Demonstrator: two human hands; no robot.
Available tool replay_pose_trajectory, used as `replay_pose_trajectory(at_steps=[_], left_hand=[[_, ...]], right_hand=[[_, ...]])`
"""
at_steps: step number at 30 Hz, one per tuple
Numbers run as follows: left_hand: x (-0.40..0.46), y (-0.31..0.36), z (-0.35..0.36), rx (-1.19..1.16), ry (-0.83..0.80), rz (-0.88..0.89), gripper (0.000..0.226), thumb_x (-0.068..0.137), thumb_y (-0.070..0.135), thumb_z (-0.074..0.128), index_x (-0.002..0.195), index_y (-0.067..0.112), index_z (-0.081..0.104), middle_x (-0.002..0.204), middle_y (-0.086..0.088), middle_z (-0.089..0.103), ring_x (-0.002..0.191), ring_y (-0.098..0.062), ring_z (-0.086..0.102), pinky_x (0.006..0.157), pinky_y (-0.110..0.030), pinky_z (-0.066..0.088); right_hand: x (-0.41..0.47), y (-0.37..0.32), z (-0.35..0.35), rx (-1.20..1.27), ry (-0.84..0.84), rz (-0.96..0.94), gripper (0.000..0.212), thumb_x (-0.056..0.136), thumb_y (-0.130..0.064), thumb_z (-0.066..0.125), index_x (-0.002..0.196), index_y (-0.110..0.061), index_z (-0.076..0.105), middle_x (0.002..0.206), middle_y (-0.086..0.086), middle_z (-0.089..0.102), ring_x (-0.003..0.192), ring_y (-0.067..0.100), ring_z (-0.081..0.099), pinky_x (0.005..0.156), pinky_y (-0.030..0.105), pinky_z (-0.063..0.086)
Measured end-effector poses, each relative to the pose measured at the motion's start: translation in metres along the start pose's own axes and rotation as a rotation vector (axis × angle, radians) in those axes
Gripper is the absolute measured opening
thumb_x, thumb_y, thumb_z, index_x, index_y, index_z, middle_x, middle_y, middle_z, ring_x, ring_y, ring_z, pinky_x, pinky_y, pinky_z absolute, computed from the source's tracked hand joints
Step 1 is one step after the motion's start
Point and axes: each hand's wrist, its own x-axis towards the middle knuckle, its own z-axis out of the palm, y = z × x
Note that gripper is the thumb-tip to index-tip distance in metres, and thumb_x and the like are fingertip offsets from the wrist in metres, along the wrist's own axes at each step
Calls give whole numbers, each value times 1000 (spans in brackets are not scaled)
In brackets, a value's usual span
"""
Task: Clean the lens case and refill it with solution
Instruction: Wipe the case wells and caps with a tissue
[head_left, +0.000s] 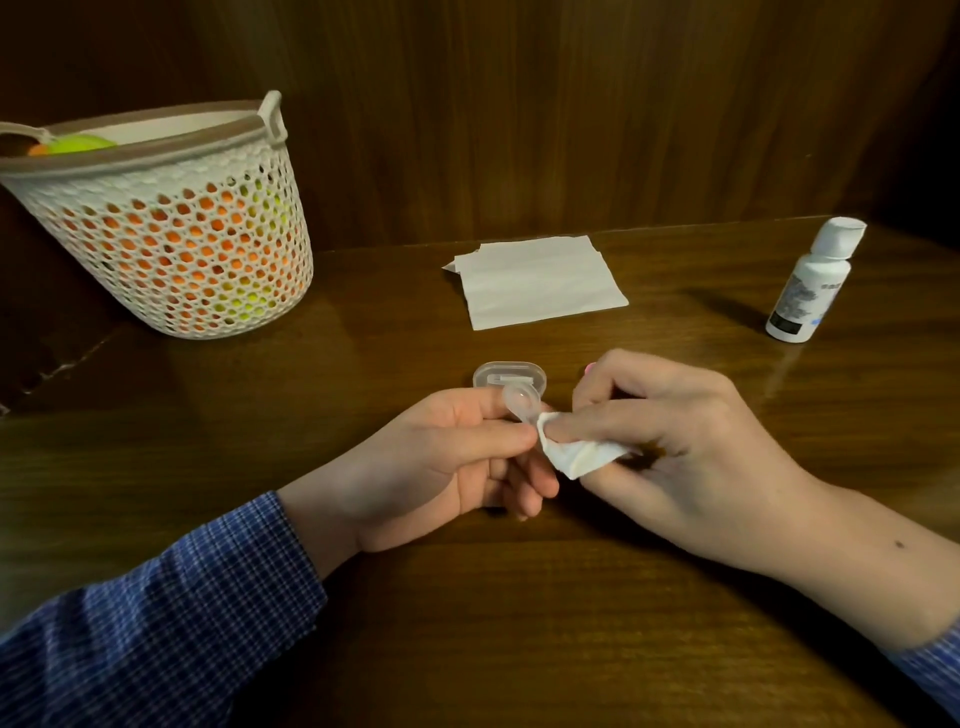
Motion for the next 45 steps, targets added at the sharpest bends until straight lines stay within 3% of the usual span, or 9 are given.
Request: replay_pose_trajectory(at_steps=[5, 9, 15, 22, 29, 33, 36, 39, 45], left_hand=[[-1, -1, 0, 6, 45, -1, 22, 98, 16, 53, 112, 9, 69, 86, -13, 68, 74, -17, 63, 68, -27, 53], [-3, -4, 3, 171, 112, 54, 23, 98, 17, 54, 114, 7, 67, 85, -9, 71, 75, -18, 65, 68, -27, 53], [-8, -8, 8, 344, 190, 137, 23, 102, 13, 52, 122, 10, 64, 85, -6, 74, 76, -19, 69, 67, -27, 54], [-7, -9, 9, 471, 227, 183, 22, 104, 8, 50, 120, 12, 65, 84, -4, 73, 73, -17, 67, 67, -28, 54], [-7, -7, 9, 487, 194, 153, 20, 104, 15, 51, 114, 20, 67, 86, -4, 73, 75, -17, 67, 71, -30, 54], [-5, -4, 6, 257, 160, 76, 20, 98, 19, 52, 110, 8, 64, 85, -6, 69, 73, -17, 63, 68, -29, 52], [-3, -3, 4, 153, 137, 58, 21, 98, 19, 52, 110, 5, 62, 84, -8, 68, 73, -17, 63, 67, -27, 53], [-3, -2, 3, 81, 106, 53, 22, 99, 19, 50, 112, 8, 64, 83, -8, 67, 72, -16, 61, 66, -26, 52], [-3, 0, 4, 112, 97, 0, 19, 101, 17, 51, 108, 10, 67, 81, -8, 67, 70, -14, 62, 63, -23, 52]], right_hand=[[1, 1, 0, 49, -107, 86, 24, 93, -25, 69, 114, -26, 79, 92, -9, 63, 85, 13, 61, 70, 27, 51], [0, -2, 5, 162, -133, 208, 26, 93, -15, 69, 112, -30, 80, 92, -11, 65, 91, 14, 62, 93, 37, 50], [3, -7, 6, 288, -143, 361, 24, 89, -26, 64, 105, -33, 81, 94, -14, 69, 97, 8, 65, 100, 7, 39], [6, -1, 2, 405, -203, 443, 18, 95, -19, 69, 94, -33, 82, 86, -15, 72, 88, 7, 67, 107, 37, 37], [9, 10, -7, 911, -328, 684, 15, 91, -10, 70, 94, 4, 76, 81, 12, 67, 70, 15, 56, 59, 19, 49], [16, 13, -12, 1380, -148, 954, 22, 79, -4, 75, 98, 6, 74, 83, 14, 68, 59, 11, 58, 55, 21, 54], [11, 10, -12, 848, -56, 599, 12, 92, -15, 70, 87, -16, 80, 76, 1, 68, 67, 10, 59, 66, 20, 50], [6, 4, -6, 236, 4, 146, 16, 95, -18, 66, 102, -23, 80, 88, -8, 69, 83, 13, 65, 74, 17, 50], [1, 4, 4, 35, -132, 51, 24, 95, -17, 63, 113, -25, 78, 94, -8, 61, 88, 13, 60, 74, 27, 50]])
